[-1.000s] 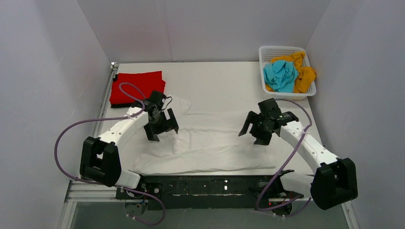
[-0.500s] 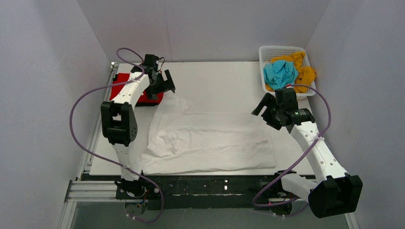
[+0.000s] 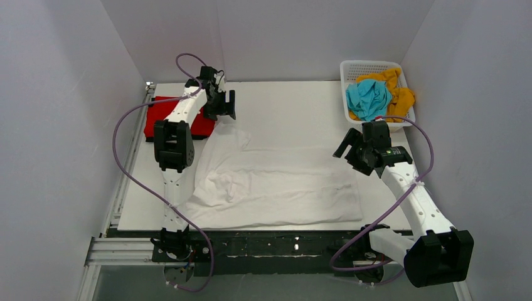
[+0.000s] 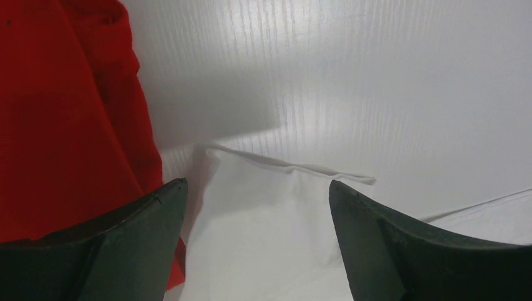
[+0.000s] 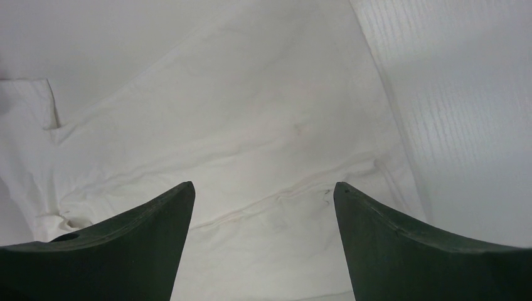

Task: Fold and stack the t-shirts
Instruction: Grab the side of the flattened tshirt furthest away from the robot with both arms

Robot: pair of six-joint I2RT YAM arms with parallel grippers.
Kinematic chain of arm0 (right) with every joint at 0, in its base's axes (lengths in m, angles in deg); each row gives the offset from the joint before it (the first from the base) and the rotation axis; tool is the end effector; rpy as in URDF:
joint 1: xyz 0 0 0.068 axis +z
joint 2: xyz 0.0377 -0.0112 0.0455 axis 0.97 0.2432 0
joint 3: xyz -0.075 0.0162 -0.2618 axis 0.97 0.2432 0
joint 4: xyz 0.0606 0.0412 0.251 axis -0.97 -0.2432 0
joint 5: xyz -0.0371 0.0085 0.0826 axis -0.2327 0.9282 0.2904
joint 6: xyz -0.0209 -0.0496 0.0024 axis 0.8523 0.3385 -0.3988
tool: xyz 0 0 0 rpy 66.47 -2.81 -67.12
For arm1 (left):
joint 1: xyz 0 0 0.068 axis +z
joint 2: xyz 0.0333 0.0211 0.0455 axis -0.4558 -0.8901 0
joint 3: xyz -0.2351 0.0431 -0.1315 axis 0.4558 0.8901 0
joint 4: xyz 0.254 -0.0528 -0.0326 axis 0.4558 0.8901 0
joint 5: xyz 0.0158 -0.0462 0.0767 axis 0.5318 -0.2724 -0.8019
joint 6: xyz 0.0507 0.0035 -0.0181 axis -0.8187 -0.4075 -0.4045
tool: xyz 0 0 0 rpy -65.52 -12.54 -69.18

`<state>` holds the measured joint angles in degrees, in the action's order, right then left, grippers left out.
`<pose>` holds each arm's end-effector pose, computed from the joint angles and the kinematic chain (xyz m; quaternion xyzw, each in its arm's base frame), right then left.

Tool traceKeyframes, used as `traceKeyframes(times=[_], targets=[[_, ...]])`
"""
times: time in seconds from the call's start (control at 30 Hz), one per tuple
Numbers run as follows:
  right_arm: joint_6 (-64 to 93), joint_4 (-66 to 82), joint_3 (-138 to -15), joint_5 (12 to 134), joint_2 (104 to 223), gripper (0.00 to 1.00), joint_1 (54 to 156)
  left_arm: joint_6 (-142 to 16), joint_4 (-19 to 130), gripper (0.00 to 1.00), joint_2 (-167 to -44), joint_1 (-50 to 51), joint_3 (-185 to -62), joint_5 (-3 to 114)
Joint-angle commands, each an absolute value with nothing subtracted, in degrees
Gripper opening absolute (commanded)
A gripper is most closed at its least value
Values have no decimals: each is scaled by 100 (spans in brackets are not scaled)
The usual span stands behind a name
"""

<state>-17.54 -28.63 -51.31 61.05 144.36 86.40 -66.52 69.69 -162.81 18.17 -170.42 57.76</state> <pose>0.2164 0.0372 0.2758 0.2437 0.9024 0.1161 0.3358 0.5429 -0.0919 0.2608 0.0518 0.8415 -0.1562 0.5146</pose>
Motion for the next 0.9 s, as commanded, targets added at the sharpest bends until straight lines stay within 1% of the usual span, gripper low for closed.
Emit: traceKeyframes(times=[0.0, 0.13, 0.37, 0.43, 0.6, 0.67, 0.7, 0.77, 0.87], targets=[[-1652, -2778, -5040, 6091, 14401, 89, 8604, -7051, 7484, 78, -16650, 1807, -17510, 6022], [-1662, -2816, -5028, 6153, 14422, 87, 8595, -7077, 7759, 73, -16959, 1807, -17913, 5585], [-1612, -2833, -5101, 6183, 14493, 86, 8577, -7156, 7806, 67, -16977, 1809, -17655, 5240], [-1600, -2806, -5117, 6221, 14543, 85, 8577, -7188, 7808, 63, -16993, 1807, -17635, 5288], [-1589, -2855, -5168, 6257, 14658, 84, 8577, -7260, 7871, 39, -17008, 1807, -17586, 6153], [-1583, -2871, -5165, 6247, 14673, 84, 8577, -7271, 7878, 28, -17007, 1808, -17569, 6201], [-1566, -2869, -5166, 6247, 14673, 84, 8566, -7271, 7899, 20, -17019, 1807, -17573, 6147], [-1510, -2850, -5176, 6223, 14686, 84, 8568, -7306, 7929, 0, -17017, 1807, -17570, 6010], [-1455, -2954, -5330, 6111, 14832, 83, 8559, -7373, 7856, 0, -16887, 1811, -17406, 5867]])
